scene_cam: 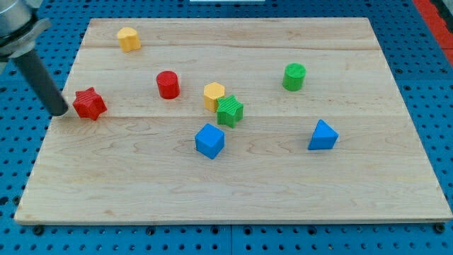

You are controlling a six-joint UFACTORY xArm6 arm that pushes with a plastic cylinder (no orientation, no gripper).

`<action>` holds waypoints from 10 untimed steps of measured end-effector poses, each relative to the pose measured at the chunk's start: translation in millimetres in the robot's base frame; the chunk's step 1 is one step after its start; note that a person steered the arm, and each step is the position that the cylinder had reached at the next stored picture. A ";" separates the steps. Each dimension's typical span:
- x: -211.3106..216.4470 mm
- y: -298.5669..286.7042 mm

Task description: Move the red star towards the top center

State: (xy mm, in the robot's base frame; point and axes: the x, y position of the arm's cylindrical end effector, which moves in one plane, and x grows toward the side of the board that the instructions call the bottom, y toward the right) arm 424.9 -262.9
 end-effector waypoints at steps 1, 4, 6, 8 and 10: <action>-6.1 37.8; 36.1 77.1; -72.9 86.3; -123.7 124.8; -146.6 201.4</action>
State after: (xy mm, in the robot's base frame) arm 278.2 -61.5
